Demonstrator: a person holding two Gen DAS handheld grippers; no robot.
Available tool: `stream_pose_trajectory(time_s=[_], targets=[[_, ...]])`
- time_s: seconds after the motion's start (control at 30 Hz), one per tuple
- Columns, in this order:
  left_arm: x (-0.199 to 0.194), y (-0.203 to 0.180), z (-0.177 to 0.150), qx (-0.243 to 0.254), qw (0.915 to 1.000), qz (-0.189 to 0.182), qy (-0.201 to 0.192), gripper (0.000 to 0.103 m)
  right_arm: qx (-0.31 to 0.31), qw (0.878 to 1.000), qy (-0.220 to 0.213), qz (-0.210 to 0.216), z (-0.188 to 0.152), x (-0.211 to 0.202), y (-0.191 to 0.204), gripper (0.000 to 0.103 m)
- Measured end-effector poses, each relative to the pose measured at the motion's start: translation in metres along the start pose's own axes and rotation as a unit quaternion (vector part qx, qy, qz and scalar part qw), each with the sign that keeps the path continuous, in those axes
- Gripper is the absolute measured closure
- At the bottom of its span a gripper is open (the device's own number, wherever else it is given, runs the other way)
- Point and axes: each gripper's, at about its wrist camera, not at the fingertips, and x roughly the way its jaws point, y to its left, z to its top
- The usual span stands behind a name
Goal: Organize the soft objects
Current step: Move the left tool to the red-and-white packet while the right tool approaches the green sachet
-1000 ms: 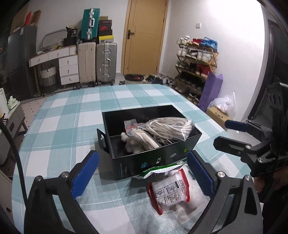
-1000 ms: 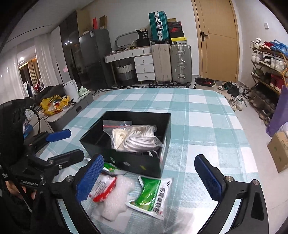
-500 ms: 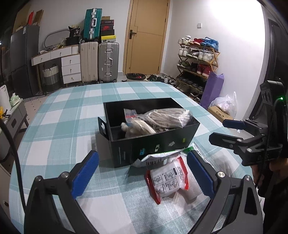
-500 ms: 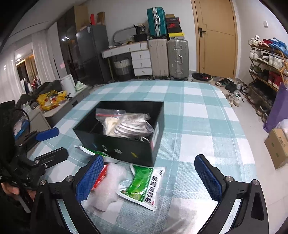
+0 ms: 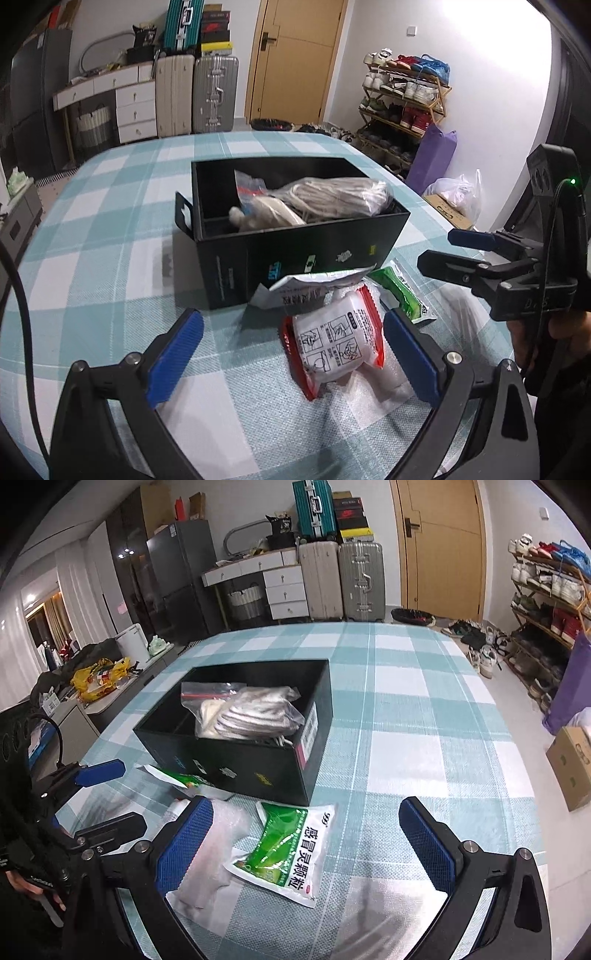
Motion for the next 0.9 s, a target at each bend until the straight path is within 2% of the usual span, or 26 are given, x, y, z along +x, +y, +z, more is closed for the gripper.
stream_pose_trajectory(time_s=[0.63, 0.87, 0.9], targets=[[0.022, -0.004, -0.008, -0.016, 0.9985, -0.031, 0.043, 0.007, 0.000, 0.998, 0.057, -0.025, -0.011, 0.036, -0.004, 0.001], [0.028, -0.004, -0.013, -0.027, 0.9964, -0.053, 0.060, 0.023, -0.009, 0.998, 0.063, -0.027, -0.015, 0.040, -0.001, 0.001], [0.028, -0.004, -0.013, -0.027, 0.9960, -0.059, 0.061, 0.027, -0.009, 0.998, 0.063, -0.026, -0.015, 0.039, -0.002, 0.001]])
